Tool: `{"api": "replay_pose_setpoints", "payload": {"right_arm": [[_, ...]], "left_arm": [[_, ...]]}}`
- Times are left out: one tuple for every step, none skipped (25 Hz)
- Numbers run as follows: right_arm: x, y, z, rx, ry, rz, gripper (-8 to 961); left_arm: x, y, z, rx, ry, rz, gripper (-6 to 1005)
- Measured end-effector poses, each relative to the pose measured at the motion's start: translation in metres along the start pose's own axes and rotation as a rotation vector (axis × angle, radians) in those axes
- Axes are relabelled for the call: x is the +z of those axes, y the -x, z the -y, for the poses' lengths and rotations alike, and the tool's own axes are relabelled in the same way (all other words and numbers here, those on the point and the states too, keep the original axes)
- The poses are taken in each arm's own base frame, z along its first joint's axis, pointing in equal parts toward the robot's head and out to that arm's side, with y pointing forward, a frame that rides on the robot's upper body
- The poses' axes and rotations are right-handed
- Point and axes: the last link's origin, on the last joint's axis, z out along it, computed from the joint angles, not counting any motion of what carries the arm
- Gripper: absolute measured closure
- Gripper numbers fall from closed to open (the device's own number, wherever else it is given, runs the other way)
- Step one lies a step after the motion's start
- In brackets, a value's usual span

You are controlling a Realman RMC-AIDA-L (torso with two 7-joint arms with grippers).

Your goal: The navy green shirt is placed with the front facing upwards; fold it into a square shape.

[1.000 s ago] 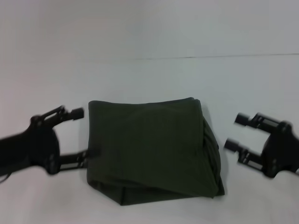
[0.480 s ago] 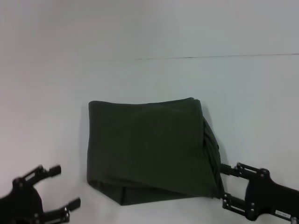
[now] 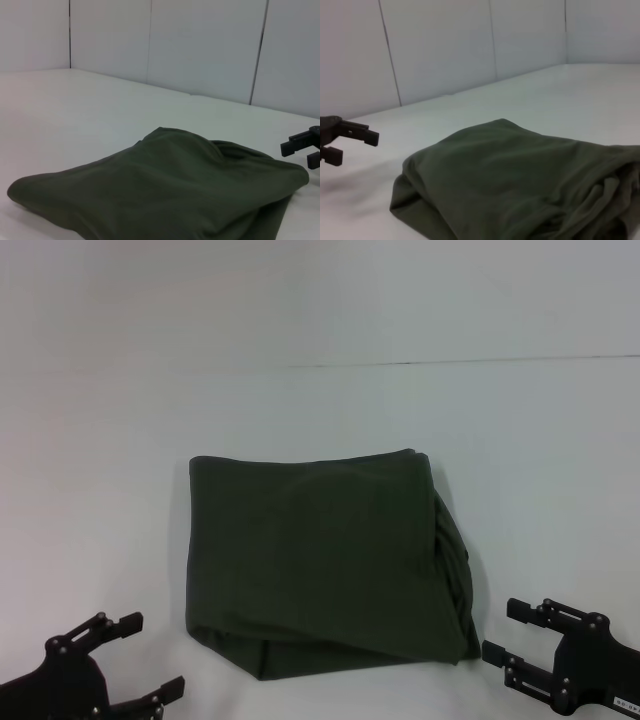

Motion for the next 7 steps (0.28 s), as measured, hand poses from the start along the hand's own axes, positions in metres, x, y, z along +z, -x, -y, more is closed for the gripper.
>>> {"api": "replay_pose_setpoints", "payload": {"right_arm": [[0.0000,-0.0001,0.0000,0.000,0.000,0.000,289],[-0.0001,-0.0001,-0.0001,0.000,0.000,0.000,289],[-0.0001,0.0001,-0.0003,0.000,0.002,0.001,289],[-0.0001,0.0004,-0.0007,0.000,0.004,0.003,289],[-0.0001,0.0006,-0.0011,0.000,0.007,0.005,289],[-0.0001,0.0005,-0.0013,-0.001,0.009,0.004,289],[-0.0002,0.0005,-0.0014,-0.001,0.010,0.004,289]], "left_arm": [[-0.0001,-0.0002,0.0002,0.000,-0.001,-0.001,66],[0.0000,-0.0003,0.0002,0.001,0.000,-0.002,66],[0.0002,-0.0007,0.0003,0.001,0.001,-0.003,66],[0.0004,-0.0010,0.0003,0.002,0.002,-0.005,66],[0.0005,-0.0013,0.0002,0.002,0.003,-0.006,66],[0.0009,-0.0018,0.0005,0.002,0.005,-0.007,66],[0.0009,-0.0018,0.0005,0.002,0.005,-0.007,66]]}}
